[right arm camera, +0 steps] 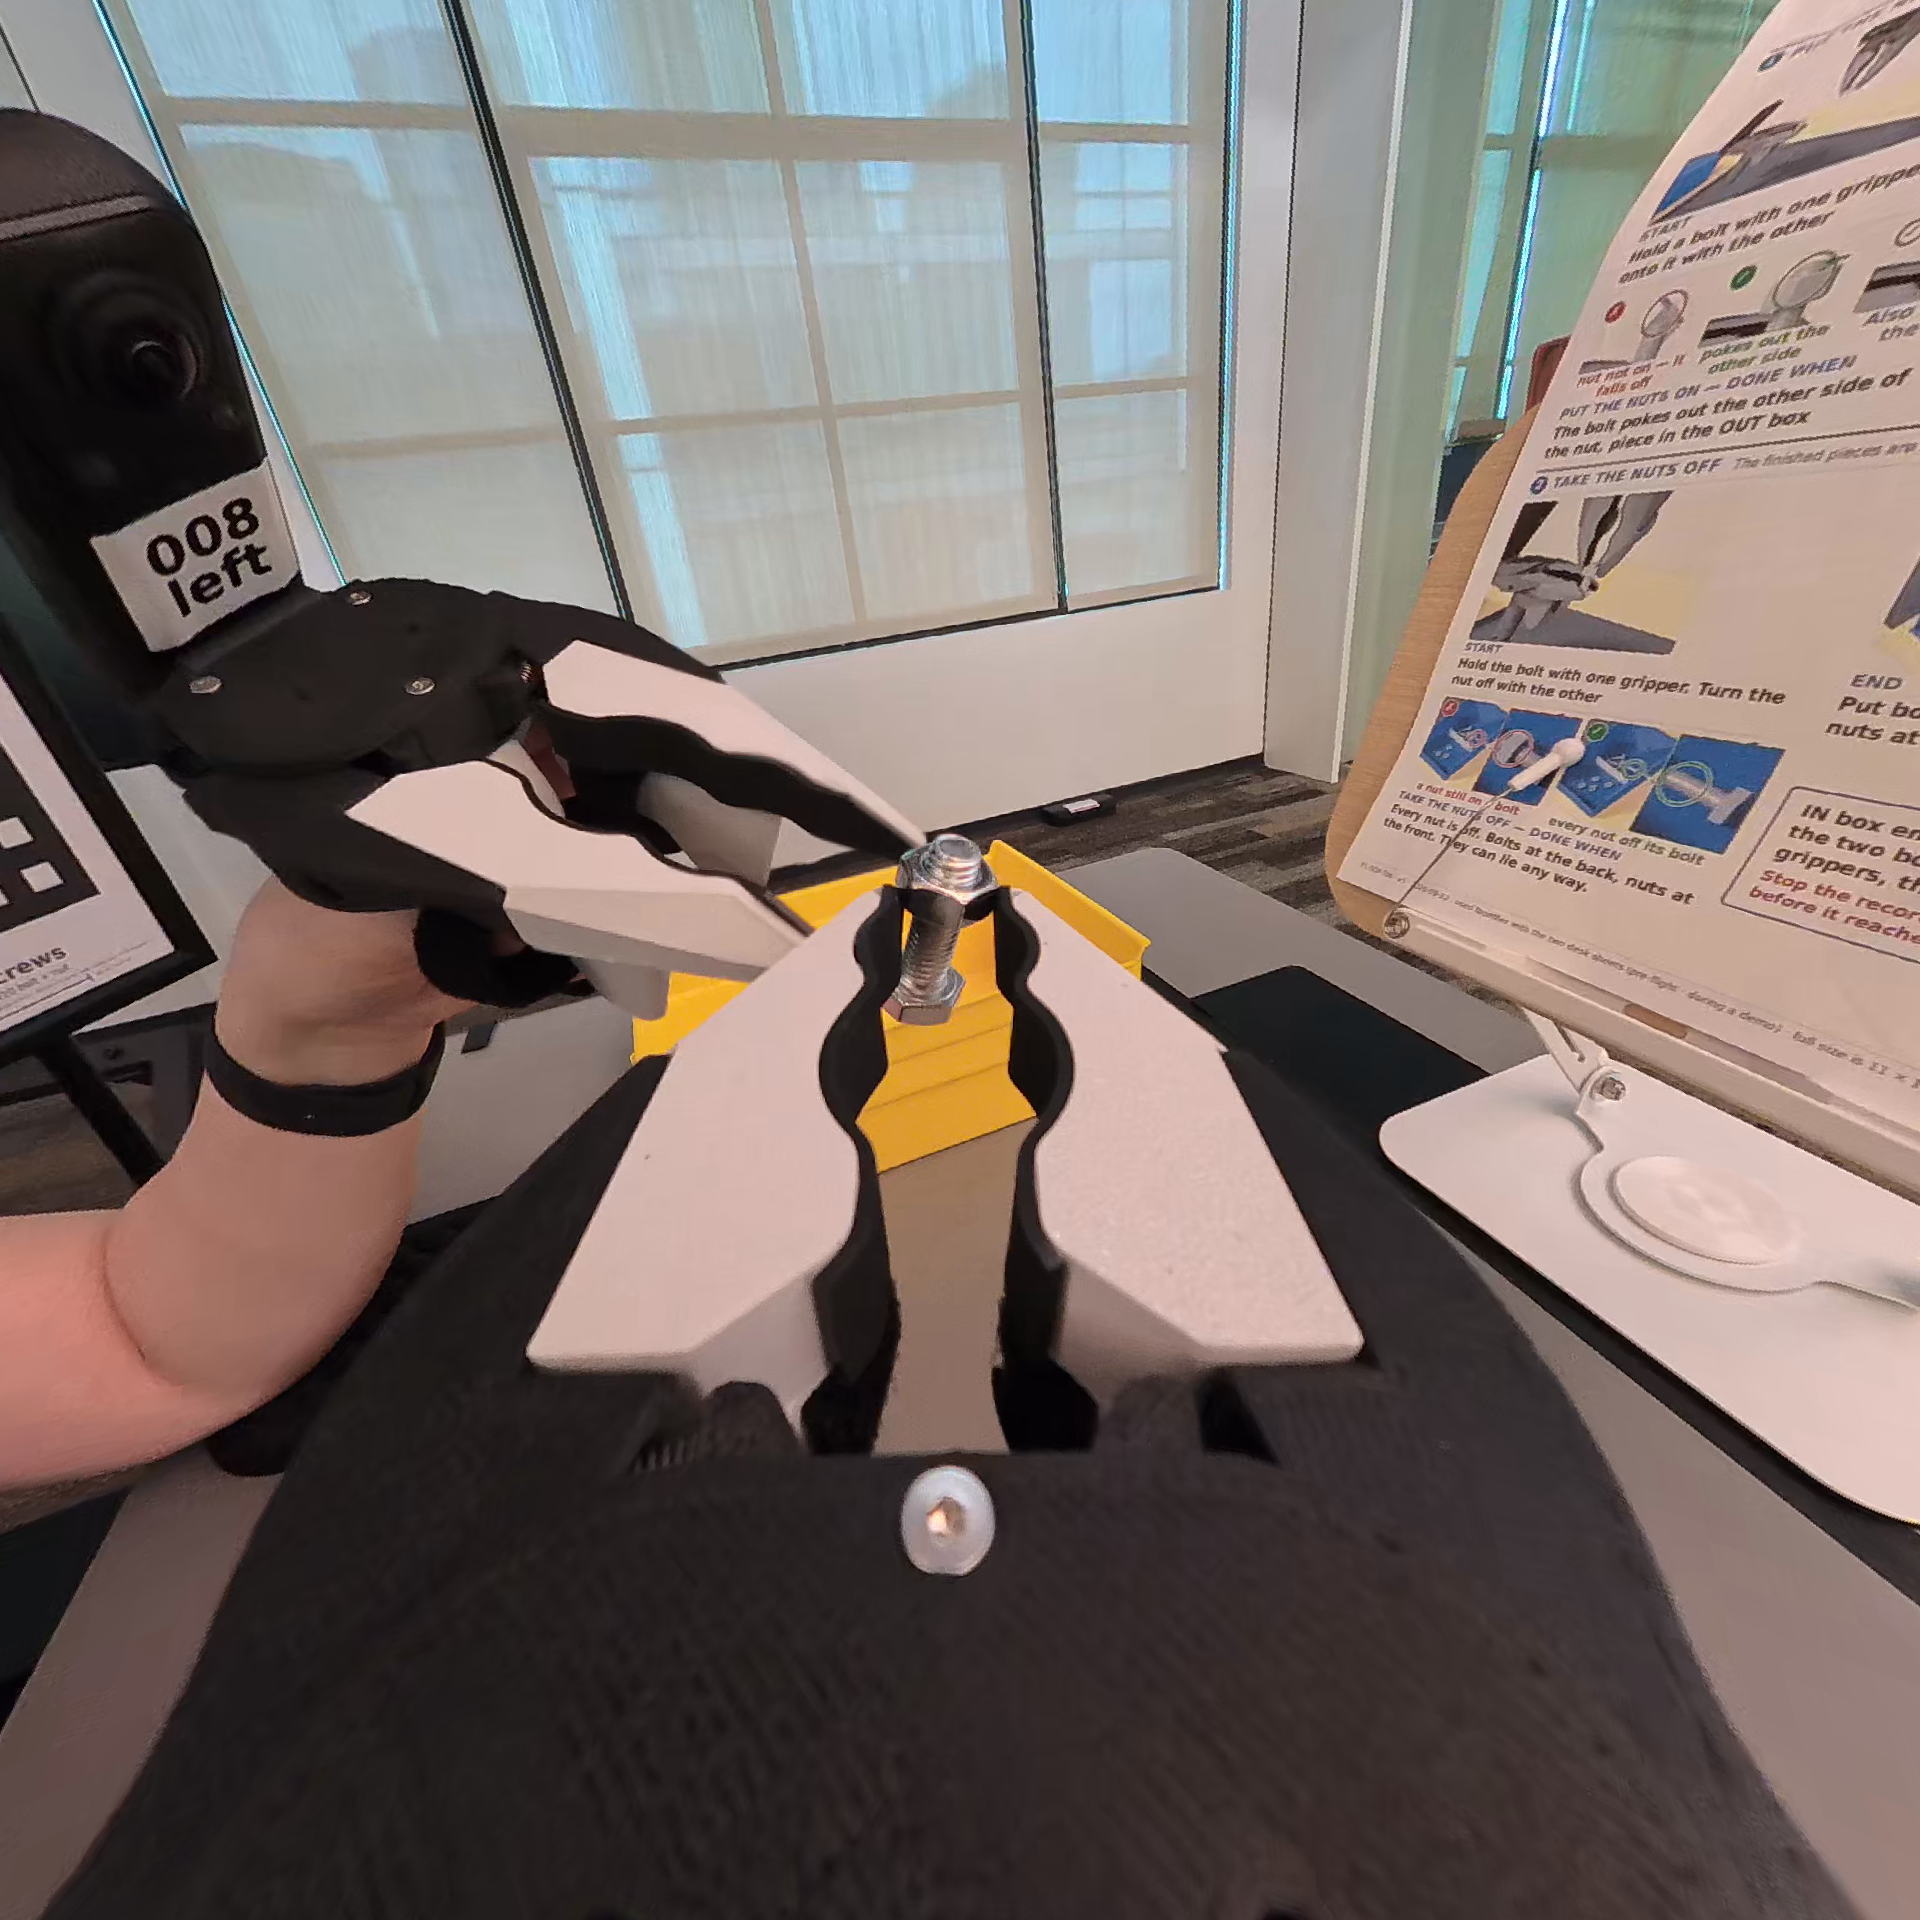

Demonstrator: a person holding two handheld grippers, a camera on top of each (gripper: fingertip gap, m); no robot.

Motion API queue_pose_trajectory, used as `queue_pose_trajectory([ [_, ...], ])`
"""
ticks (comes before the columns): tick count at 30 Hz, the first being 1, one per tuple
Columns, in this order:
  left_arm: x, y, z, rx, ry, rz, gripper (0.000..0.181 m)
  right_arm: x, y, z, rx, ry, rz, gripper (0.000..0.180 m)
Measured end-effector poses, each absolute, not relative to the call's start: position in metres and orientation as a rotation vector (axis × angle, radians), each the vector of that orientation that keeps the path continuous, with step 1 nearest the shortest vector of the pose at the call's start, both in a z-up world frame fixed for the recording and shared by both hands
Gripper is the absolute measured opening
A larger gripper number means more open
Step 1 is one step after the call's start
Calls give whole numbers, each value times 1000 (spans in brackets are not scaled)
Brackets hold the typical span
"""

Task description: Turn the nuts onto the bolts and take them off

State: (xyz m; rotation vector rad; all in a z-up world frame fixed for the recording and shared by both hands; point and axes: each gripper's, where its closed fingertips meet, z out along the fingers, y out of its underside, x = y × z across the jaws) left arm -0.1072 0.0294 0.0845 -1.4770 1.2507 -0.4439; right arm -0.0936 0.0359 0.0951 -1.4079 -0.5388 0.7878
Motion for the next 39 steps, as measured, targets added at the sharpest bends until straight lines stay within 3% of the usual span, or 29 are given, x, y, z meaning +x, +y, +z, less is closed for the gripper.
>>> queue_pose_trajectory([
  [19,-105,22,85,-1494,1277,-618,37,-109,23,100,-1388,-598,850,16],
  [39,-106,-14,95,-1385,1409,-1135,13,-122,-1,114,-1307,-695,990,16],
])
